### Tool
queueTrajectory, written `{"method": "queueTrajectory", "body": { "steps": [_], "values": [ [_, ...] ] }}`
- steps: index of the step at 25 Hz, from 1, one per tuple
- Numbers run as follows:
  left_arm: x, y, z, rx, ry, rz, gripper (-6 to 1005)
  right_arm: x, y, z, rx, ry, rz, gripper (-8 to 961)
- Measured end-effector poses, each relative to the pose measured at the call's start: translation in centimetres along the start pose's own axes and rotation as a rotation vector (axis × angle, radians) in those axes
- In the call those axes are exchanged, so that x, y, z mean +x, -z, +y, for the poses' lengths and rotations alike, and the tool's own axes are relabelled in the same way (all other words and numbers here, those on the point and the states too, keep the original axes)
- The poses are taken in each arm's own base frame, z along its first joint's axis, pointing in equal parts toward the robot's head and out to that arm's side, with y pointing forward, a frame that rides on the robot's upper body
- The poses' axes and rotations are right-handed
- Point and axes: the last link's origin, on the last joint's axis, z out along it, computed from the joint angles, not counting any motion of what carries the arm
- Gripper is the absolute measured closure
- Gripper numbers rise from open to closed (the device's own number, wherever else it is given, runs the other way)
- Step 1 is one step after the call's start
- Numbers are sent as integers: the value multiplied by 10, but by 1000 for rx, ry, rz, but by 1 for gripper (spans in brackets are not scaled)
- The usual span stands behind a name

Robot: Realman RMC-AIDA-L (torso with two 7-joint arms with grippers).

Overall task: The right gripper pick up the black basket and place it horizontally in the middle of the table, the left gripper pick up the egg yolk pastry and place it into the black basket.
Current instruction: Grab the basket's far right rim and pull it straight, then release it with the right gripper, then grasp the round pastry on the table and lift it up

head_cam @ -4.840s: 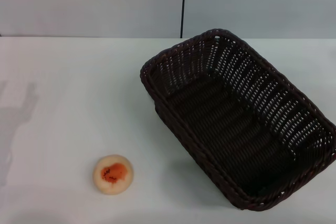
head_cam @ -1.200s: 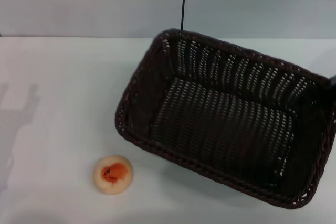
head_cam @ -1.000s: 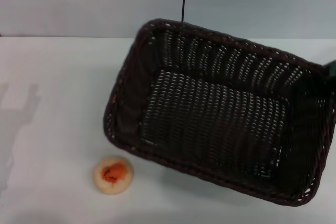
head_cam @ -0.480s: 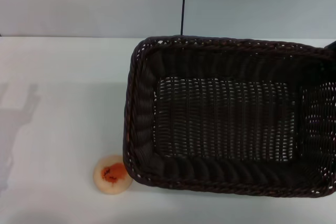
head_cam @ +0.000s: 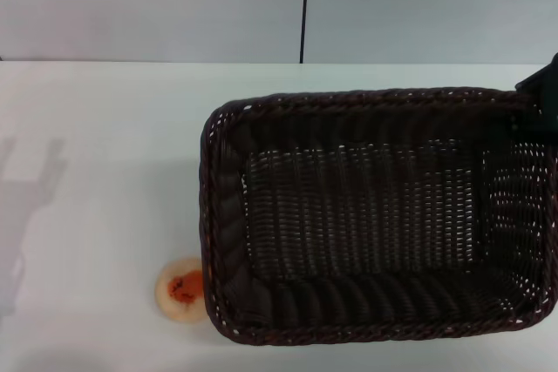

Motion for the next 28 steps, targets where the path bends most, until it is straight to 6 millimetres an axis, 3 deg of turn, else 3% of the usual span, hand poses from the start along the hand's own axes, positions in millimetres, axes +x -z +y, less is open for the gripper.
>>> {"method": "queueTrajectory", "body": {
  "steps": [8,19,23,24,28],
  "values": [
    [-1,1,2,1,39,5,170,-1,-7,0,31,62,-22,807],
    [-1,10,2,10,53,-10,171,-19,-13,-9,76,121,-86,620],
    [-2,10,2,6,53,-21,171,-39,-8,-15,124,177,-207,620],
    [-2,10,2,5,52,-23,171,-47,-4,-16,157,195,-309,620],
    [-3,12,1,-12,41,-56,172,-46,4,-14,237,167,-511,620]
  ]
}}
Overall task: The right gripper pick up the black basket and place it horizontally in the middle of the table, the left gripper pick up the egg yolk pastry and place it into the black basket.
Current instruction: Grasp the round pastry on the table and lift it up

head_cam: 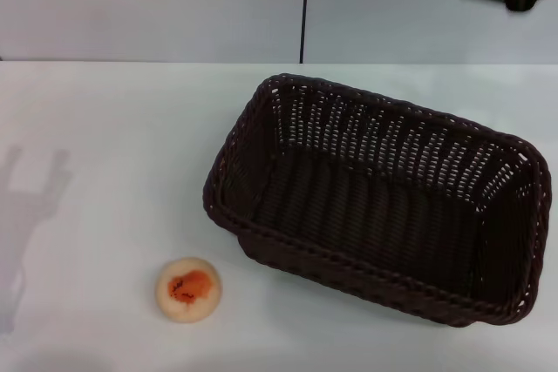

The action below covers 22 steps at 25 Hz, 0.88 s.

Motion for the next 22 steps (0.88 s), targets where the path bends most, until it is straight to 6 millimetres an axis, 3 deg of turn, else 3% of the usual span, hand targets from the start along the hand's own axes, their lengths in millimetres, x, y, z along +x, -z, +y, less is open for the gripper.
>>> {"method": "queueTrajectory", "body": {
  "steps": [2,3,4,7,8,9,11,13,15,18,22],
  "values": [
    [-1,2,0,-20,-15,-31,172,5,12,1,86,-63,-142,620],
    [-2,5,0,-54,-42,-79,172,17,26,4,162,-156,-281,620],
    [-2,5,0,-54,-42,-79,172,17,26,4,162,-156,-281,620],
    [-3,10,0,-136,-96,-181,172,49,54,12,301,-321,-480,620],
    [-3,11,0,-169,-114,-222,172,72,74,19,418,-392,-574,620],
    [-4,13,-1,-199,-131,-261,172,72,74,19,418,-392,-574,620],
    [-4,13,-1,-199,-131,-261,172,97,93,29,552,-452,-646,620],
    [-10,18,0,-296,-172,-405,173,123,116,46,696,-503,-687,620],
    [-10,18,0,-296,-172,-405,173,130,124,50,740,-516,-694,620],
    [-25,27,5,-428,-203,-593,173,152,146,64,884,-590,-740,620],
    [-36,31,8,-471,-234,-655,173,161,155,71,948,-607,-740,620]
  ]
}}
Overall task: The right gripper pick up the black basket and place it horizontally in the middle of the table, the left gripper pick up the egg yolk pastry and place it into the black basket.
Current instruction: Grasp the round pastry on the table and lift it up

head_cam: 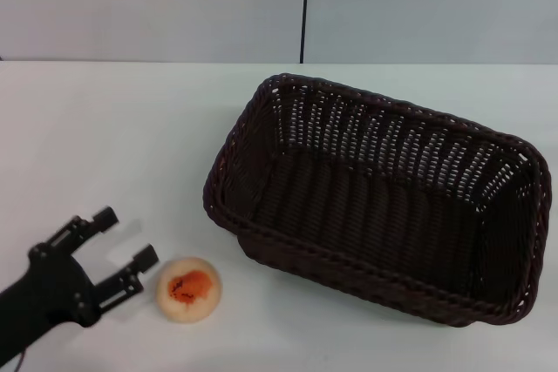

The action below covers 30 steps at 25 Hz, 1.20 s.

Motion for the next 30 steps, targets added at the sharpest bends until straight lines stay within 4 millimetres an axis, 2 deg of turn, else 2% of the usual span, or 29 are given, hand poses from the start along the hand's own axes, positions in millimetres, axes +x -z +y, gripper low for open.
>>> {"method": "queueTrajectory", "body": {
  "steps": [6,10,20,25,30],
  "values": [
    [-12,-4,5,-41,0,-81,174,-2,17,-11,95,28,-39,620],
    [-16,-3,8,-54,5,-108,174,-3,21,-15,122,30,-42,620],
    [-25,0,12,-70,9,-158,175,2,20,-17,141,18,-19,620],
    [-26,-4,13,-83,6,-172,218,7,21,-16,149,4,-13,620],
    [-30,-9,11,-64,13,-184,372,8,25,-17,159,0,-7,620]
  ]
}}
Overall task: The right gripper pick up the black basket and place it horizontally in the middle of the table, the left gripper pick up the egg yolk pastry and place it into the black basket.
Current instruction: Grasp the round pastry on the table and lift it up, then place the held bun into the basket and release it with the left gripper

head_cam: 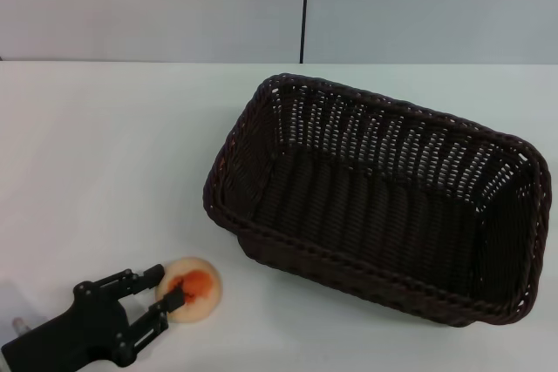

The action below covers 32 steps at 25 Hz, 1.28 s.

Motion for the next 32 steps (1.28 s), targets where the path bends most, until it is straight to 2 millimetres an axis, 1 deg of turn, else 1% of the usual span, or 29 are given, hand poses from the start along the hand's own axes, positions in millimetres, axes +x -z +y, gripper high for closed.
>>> {"method": "queueTrajectory", "body": {
  "steps": [1,6,10,14,17,20,23,25,26,27,32],
  "values": [
    [0,-2,0,4,4,1,403,0,1,0,3,-1,2,620],
    [2,-8,0,-6,1,7,655,1,3,-1,4,-2,3,620],
    [2,-9,1,-11,2,13,764,1,3,0,4,-2,4,620],
    [9,-6,3,-34,-3,55,873,1,3,-1,6,-3,4,621],
    [21,5,-1,-10,-13,137,903,1,3,0,4,-3,3,621],
    [38,18,-10,72,-12,264,933,1,3,0,0,-3,1,621],
    [51,19,-17,119,10,366,941,0,3,0,-1,-2,1,621],
    [61,10,-19,110,24,428,946,0,3,0,-2,-3,1,621],
    [70,-4,-18,67,34,462,949,1,4,1,-1,-6,2,621],
    [70,-4,-18,67,34,462,950,1,4,1,-1,-6,2,621],
    [81,-41,-10,-65,43,448,952,5,5,1,-2,-13,17,621]
  ]
}}
